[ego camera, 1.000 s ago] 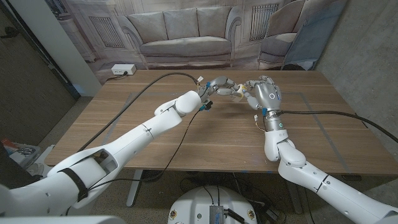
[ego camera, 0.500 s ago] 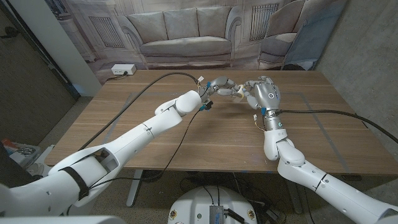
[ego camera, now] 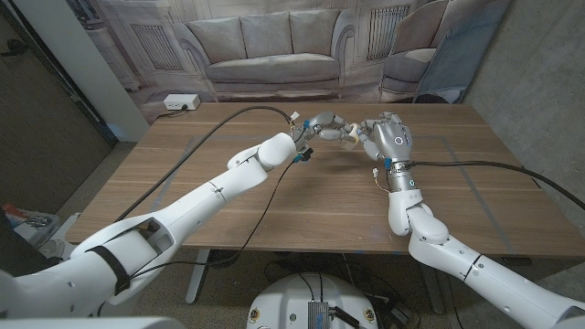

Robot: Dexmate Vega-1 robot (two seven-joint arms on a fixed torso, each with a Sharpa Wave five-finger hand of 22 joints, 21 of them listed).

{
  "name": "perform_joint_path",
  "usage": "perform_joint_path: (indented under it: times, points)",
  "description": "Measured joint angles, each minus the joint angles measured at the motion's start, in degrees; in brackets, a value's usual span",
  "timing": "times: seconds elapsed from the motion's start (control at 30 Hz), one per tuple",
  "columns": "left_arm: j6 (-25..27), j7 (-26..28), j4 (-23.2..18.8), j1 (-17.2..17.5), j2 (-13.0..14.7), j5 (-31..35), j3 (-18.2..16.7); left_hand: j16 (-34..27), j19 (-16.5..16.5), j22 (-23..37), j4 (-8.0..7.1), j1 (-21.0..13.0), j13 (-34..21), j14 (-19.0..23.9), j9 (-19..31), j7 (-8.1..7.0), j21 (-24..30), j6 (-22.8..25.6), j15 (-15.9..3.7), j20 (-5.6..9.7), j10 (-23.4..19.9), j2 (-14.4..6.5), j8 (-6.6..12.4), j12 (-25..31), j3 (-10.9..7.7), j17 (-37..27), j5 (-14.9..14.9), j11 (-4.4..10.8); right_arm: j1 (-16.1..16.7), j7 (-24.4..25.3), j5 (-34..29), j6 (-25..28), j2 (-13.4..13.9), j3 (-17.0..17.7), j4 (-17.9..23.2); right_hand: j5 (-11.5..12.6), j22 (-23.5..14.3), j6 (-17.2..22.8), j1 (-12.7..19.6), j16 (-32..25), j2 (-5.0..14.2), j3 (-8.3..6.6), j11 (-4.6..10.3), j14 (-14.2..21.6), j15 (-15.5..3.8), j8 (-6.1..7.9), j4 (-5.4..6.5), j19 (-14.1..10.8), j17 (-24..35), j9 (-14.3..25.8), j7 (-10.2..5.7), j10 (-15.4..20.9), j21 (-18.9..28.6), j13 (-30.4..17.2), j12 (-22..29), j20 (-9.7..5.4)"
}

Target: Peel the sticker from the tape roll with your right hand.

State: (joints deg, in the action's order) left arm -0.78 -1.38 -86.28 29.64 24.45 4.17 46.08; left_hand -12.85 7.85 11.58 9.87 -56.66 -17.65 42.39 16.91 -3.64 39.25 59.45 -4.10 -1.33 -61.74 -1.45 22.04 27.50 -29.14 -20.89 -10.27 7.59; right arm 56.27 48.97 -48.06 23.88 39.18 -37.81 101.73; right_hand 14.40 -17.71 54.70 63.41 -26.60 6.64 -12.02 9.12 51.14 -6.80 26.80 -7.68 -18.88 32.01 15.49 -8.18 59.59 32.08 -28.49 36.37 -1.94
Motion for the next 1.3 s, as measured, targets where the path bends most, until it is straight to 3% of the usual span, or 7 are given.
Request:
perform_joint_path:
  times: [0.47, 1.3]
  points:
    - [0.0, -0.2, 0.2, 0.0, -0.1, -0.1, 0.1, 0.0, 0.0, 0.0, -0.01, 0.0, 0.0, 0.0, 0.3, 0.0, 0.4, 0.0, 0.0, 0.0, 0.1, 0.0, 0.25, 0.5, 0.01, 0.0, -0.1, 0.07, 0.0, 2.6, 0.0, -0.4, -0.4, 0.2, -0.9, -0.7, -0.3, 1.1, 1.2, 0.0, 0.58, 0.01, -0.49, 1.2, -0.38, 1.68, 0.0, 0.1, 0.9, 0.6, 0.46, 1.3, 1.2, -0.3, 0.6, -0.11]
    - [-0.9, -0.9, 0.7, -0.4, -0.1, 1.3, 0.9, 0.2, -0.2, 0.0, 0.23, 0.0, 0.0, 0.0, 0.2, 0.0, 0.8, 0.0, 0.0, 0.18, 0.2, 0.0, 0.1, 0.8, -0.24, -0.3, -0.1, 0.01, -0.4, 4.5, 0.7, -1.6, -0.9, 0.3, -2.0, -1.3, -0.3, 1.7, 1.1, 0.5, 1.19, 0.01, -0.91, 2.0, -0.76, 2.03, 0.01, 0.3, 1.6, 0.6, 1.12, 2.3, 2.7, -0.1, 0.6, -0.31]
